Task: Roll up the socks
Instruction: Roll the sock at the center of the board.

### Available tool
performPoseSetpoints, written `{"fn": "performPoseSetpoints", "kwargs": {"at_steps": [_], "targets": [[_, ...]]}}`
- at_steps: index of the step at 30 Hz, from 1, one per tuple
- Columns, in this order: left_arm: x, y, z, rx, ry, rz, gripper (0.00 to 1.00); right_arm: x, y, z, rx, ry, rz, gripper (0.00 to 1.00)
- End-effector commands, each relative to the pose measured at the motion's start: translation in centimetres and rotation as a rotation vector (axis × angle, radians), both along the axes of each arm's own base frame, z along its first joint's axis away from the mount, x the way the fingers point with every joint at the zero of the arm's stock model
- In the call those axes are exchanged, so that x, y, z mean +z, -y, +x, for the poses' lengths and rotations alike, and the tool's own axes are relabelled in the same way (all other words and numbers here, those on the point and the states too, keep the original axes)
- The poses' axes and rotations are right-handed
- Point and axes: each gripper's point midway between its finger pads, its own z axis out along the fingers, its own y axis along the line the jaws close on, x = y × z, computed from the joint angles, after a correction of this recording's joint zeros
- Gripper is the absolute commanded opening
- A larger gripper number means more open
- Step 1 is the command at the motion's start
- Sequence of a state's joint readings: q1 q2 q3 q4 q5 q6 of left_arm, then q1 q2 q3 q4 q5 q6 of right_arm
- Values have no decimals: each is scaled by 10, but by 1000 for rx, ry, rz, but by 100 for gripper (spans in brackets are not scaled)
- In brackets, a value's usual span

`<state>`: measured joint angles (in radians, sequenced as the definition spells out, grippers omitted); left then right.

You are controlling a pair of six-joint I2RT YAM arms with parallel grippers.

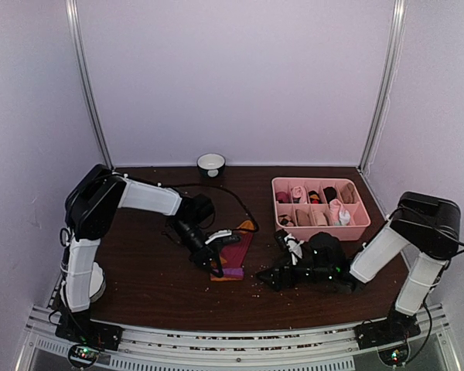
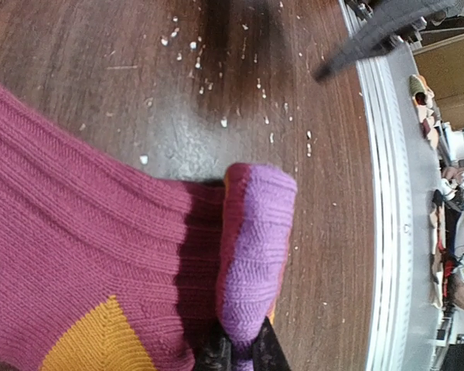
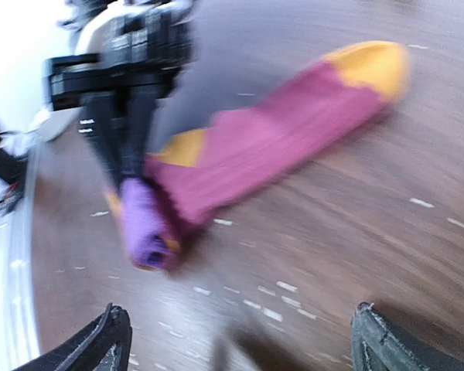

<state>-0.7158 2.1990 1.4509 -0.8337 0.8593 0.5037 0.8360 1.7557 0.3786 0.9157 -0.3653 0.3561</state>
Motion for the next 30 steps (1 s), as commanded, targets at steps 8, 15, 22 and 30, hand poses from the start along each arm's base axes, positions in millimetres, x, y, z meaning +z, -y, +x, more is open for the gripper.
{"fn": "performPoseSetpoints", "kwargs": {"at_steps": [8,15,22,30], "targets": [[-19,-27,-33,-44,-220,147,0,-5,36,15,-204,-73,34,100],[-28,-27,-28,-2,-329,194,0,13,4,-32,85,367,-207,100],[-53,-34,-7,50,-227,302,0,14,-40,-54,326,575,-381,76],[-72,-47,7,70,-112,405,0,-4,-83,-55,487,616,-457,53]]}}
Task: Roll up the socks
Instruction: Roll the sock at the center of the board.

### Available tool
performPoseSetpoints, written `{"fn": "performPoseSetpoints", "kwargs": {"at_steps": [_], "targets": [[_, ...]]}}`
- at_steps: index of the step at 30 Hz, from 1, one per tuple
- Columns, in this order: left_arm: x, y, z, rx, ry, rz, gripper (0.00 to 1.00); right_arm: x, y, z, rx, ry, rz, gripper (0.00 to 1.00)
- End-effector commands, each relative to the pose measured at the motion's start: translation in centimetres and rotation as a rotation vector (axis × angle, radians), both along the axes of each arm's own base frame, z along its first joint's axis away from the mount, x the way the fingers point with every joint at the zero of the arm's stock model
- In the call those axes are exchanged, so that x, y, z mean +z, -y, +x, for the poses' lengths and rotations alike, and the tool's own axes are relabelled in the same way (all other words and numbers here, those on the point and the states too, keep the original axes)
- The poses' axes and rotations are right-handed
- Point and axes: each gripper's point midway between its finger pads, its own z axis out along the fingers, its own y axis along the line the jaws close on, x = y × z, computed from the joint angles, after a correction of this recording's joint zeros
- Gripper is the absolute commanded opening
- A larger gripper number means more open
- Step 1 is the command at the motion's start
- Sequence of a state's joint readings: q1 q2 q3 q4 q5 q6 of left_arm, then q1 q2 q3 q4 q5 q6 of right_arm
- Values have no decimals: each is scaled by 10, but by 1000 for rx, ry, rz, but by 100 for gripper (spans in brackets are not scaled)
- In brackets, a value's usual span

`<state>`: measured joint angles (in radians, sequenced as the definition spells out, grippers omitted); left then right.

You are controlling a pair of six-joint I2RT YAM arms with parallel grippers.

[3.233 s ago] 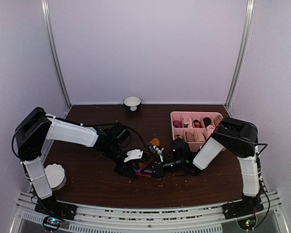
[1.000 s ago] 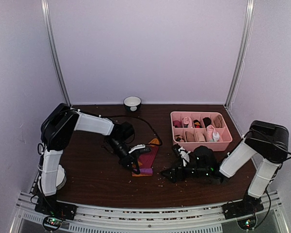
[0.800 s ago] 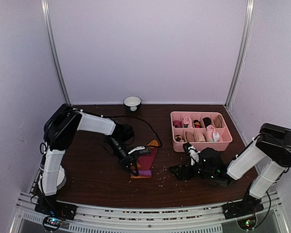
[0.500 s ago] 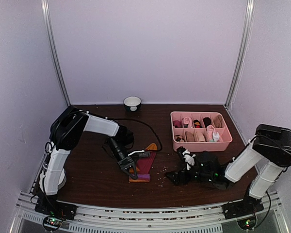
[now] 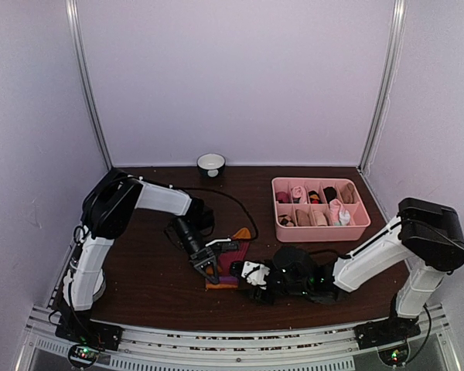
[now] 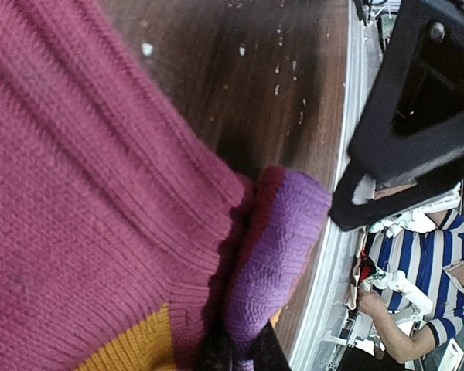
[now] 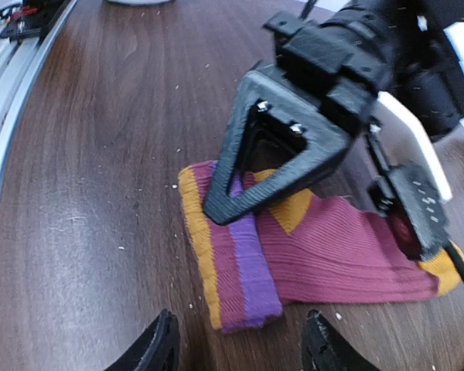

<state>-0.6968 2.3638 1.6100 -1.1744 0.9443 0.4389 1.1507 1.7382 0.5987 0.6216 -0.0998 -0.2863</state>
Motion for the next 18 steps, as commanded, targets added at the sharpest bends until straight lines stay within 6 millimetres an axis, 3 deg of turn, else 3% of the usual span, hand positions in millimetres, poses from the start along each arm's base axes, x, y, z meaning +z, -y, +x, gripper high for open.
{"fn": "performPoseSetpoints", "kwargs": {"at_steps": [1,9,18], "targets": [[-67,-33,27,-63,227,218,0,-23,-10,-6,97,34,-127,52],[-71,-32,31,-65,250,241,0,-36,-32,-4,172,49,-177,46],[-71,-25,38,-60,266,243,0,-49,-36,-3,194,67,-248,30]]}}
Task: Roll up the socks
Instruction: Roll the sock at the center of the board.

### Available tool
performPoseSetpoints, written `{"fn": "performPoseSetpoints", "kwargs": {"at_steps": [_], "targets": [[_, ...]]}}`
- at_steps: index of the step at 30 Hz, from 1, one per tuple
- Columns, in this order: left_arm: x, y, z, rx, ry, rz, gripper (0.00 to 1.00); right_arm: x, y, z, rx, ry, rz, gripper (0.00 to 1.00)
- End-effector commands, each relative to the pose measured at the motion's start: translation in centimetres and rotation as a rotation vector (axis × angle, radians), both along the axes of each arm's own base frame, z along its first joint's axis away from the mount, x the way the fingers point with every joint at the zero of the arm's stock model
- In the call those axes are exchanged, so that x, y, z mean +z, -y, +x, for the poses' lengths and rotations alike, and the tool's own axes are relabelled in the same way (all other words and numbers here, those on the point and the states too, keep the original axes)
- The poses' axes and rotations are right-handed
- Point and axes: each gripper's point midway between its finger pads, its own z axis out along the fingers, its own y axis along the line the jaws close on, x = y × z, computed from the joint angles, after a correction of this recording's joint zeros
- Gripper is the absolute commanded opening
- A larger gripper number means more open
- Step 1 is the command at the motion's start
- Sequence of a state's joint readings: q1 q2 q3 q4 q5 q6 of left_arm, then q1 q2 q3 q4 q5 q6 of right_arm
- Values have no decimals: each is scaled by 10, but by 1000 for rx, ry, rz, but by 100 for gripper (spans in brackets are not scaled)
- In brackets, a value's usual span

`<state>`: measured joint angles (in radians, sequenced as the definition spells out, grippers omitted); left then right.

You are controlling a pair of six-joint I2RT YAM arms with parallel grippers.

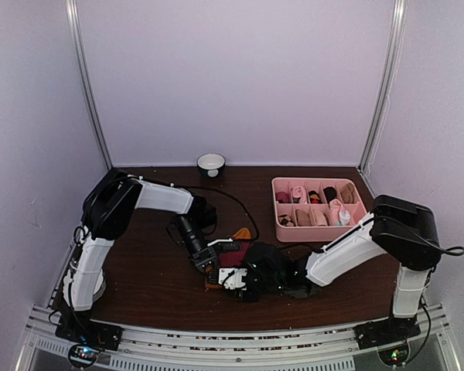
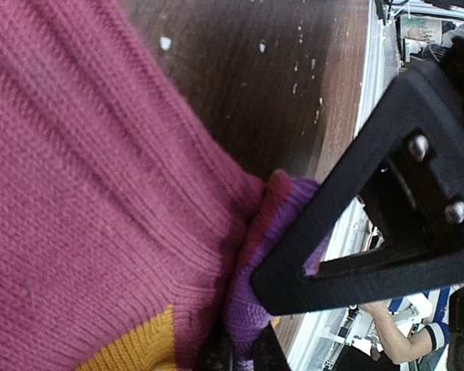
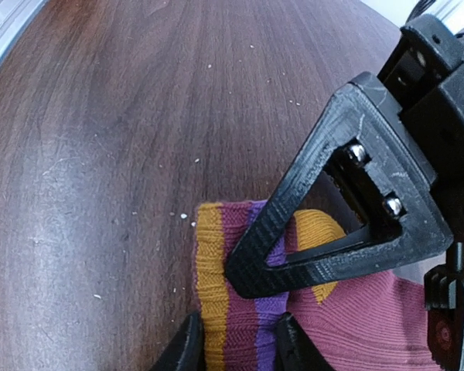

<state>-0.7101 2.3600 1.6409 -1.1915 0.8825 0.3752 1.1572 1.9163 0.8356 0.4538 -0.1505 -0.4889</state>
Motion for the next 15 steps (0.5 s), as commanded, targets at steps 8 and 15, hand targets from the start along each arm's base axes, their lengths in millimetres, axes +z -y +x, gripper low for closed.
{"fn": "performPoseSetpoints", "kwargs": {"at_steps": [8,15], "targets": [[-54,-14,52,-79,347,99,37,-54,17,-20,17,-157,-173,5],[10,-10,81,40,655,-122,57,-83,43,-36,-58,-521,-154,0]]}}
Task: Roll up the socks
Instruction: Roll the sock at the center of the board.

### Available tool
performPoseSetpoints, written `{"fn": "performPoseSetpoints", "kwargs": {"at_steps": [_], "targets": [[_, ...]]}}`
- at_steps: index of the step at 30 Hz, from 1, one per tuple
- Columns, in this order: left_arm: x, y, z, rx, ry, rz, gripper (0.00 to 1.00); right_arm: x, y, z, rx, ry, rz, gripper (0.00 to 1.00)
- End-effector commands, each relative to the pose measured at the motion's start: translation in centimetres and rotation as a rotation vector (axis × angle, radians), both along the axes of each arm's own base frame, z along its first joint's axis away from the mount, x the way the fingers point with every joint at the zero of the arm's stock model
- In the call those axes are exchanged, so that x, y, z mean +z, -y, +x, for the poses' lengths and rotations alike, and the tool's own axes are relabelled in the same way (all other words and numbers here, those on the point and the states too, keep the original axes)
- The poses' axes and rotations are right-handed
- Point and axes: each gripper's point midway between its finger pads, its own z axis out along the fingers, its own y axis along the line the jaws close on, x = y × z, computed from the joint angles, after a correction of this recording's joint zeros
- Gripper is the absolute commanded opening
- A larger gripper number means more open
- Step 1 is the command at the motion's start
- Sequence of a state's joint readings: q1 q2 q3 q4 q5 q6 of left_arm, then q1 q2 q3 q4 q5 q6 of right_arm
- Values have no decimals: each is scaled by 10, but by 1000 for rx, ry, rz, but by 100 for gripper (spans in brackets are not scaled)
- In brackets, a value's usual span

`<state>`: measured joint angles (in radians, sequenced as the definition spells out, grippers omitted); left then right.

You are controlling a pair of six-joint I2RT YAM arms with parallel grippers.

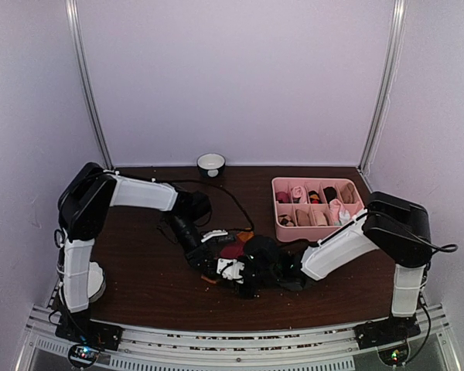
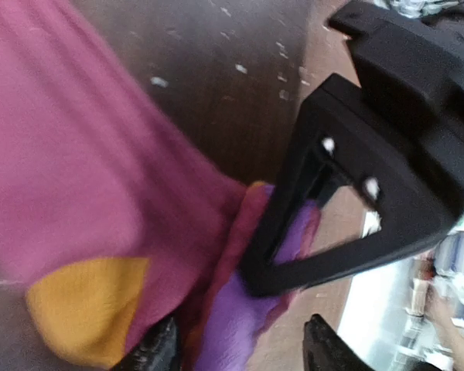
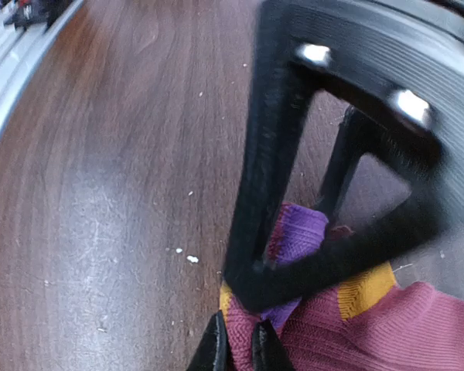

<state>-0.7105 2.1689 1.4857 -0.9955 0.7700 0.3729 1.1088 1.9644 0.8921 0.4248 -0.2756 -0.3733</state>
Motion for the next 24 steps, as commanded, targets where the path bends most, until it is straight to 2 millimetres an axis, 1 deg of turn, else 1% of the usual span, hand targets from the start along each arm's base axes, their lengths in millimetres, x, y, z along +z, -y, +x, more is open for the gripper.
{"fn": "performPoseSetpoints", "kwargs": {"at_steps": [1,4,6,8,10,13,17,24], "targets": [[2,-3,70,80,432,-116,58,-80,54,-44,-29,-405,-185,0],[20,-1,67,79,493,-213,59,-89,64,-52,-52,-551,-162,0],[25,0,58,49,490,-257,59,-95,71,-55,-67,-622,-164,0],[27,-2,51,20,497,-287,58,-99,77,-57,-85,-680,-168,0],[29,-3,43,-15,504,-317,58,-105,84,-55,-119,-735,-172,0],[33,-3,27,-79,501,-359,56,-119,99,-53,-180,-787,-216,0],[30,-3,7,-175,522,-377,55,-136,113,-52,-255,-845,-295,0],[30,1,-4,-212,553,-406,56,-144,121,-48,-338,-919,-303,0]]}}
